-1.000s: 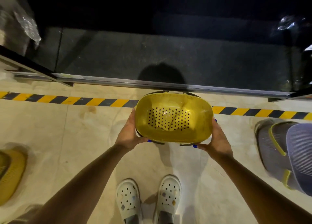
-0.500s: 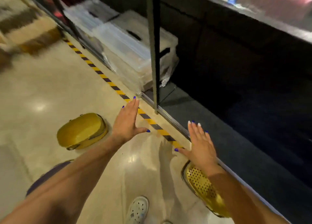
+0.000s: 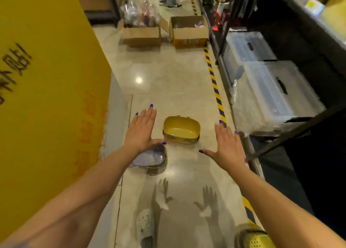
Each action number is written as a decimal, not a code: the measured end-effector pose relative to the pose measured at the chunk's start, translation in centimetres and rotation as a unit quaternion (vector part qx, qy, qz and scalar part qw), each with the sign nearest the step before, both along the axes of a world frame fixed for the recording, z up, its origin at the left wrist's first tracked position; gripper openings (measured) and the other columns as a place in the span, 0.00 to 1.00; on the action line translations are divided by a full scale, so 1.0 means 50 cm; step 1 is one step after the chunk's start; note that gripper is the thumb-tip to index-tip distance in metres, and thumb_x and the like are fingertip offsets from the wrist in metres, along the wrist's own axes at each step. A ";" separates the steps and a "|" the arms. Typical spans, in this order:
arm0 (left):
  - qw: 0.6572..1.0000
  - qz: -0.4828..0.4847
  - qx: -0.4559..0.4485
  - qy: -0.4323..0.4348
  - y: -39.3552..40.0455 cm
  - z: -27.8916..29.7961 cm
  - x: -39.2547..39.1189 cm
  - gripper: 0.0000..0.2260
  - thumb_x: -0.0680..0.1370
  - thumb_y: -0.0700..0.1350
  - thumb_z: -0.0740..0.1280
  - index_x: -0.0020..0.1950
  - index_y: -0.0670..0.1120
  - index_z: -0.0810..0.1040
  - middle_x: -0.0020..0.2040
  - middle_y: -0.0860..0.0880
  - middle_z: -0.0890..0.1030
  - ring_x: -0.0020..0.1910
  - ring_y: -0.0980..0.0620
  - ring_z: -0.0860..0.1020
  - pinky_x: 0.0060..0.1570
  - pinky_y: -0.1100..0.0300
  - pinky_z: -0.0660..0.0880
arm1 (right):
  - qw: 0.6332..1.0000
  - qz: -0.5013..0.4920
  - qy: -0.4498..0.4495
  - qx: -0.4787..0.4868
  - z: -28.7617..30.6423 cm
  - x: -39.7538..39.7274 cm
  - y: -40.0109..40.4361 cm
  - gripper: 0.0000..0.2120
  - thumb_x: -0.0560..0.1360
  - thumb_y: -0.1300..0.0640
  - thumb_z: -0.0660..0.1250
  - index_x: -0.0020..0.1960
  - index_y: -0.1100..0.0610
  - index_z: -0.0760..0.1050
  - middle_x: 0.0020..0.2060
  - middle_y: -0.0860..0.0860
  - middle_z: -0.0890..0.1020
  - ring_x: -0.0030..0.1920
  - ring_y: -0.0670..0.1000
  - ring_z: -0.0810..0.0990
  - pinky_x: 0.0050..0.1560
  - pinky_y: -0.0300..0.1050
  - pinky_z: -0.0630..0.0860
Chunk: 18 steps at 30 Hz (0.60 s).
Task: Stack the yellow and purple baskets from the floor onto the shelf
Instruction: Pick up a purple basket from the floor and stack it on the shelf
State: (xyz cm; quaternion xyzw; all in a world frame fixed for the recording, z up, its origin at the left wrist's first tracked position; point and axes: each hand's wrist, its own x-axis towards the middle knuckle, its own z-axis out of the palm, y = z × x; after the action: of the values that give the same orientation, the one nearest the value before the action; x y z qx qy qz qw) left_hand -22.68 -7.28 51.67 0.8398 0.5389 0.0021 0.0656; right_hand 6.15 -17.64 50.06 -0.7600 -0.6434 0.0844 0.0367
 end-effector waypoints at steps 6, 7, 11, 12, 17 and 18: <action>0.995 0.073 -0.052 0.052 0.027 -0.076 -0.247 0.55 0.68 0.71 0.66 0.79 0.45 0.39 0.81 0.46 0.44 0.79 0.45 0.46 0.75 0.48 0.48 | 0.997 0.042 0.051 -0.029 -0.074 -0.185 0.105 0.53 0.66 0.26 0.60 0.79 0.52 0.42 0.79 0.50 0.50 0.77 0.53 0.46 0.74 0.53 0.48; 0.994 0.072 -0.061 0.060 0.035 -0.097 -0.274 0.54 0.68 0.71 0.66 0.79 0.45 0.39 0.80 0.46 0.43 0.79 0.46 0.45 0.76 0.48 0.48 | 0.997 0.047 0.052 -0.038 -0.094 -0.206 0.120 0.54 0.66 0.26 0.61 0.79 0.52 0.42 0.78 0.50 0.50 0.77 0.53 0.46 0.74 0.54 0.49; 0.991 0.031 -0.106 0.074 0.087 -0.205 -0.354 0.53 0.69 0.69 0.66 0.79 0.46 0.39 0.81 0.47 0.43 0.79 0.47 0.44 0.76 0.48 0.50 | 0.995 0.054 0.053 -0.069 -0.199 -0.274 0.175 0.54 0.65 0.27 0.64 0.79 0.52 0.43 0.78 0.50 0.51 0.77 0.52 0.46 0.74 0.53 0.50; 0.991 0.013 -0.109 0.078 0.102 -0.239 -0.369 0.52 0.69 0.69 0.66 0.79 0.47 0.39 0.81 0.47 0.44 0.79 0.48 0.45 0.76 0.49 0.51 | 0.994 0.054 0.056 -0.072 -0.235 -0.288 0.187 0.54 0.65 0.27 0.65 0.79 0.52 0.43 0.78 0.50 0.51 0.77 0.52 0.46 0.73 0.53 0.50; 0.986 -0.002 -0.146 0.083 0.145 -0.450 -0.432 0.53 0.69 0.69 0.67 0.79 0.47 0.39 0.81 0.48 0.45 0.79 0.48 0.47 0.74 0.52 0.45 | 0.988 0.057 0.069 -0.127 -0.453 -0.355 0.215 0.53 0.67 0.30 0.66 0.79 0.53 0.43 0.78 0.51 0.50 0.77 0.51 0.46 0.74 0.52 0.50; 0.985 0.013 -0.159 0.071 0.148 -0.501 -0.440 0.54 0.68 0.68 0.68 0.79 0.48 0.39 0.81 0.48 0.45 0.79 0.48 0.48 0.74 0.50 0.48 | 0.986 0.063 0.072 -0.138 -0.503 -0.365 0.215 0.53 0.67 0.30 0.65 0.79 0.52 0.42 0.79 0.51 0.48 0.77 0.51 0.45 0.74 0.51 0.48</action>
State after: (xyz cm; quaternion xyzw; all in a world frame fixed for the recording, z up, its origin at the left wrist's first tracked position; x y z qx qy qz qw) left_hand -44.69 0.13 26.63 0.8095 0.5467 -0.1422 0.1602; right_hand -12.11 -6.88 24.90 -0.7080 -0.6676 0.2287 -0.0275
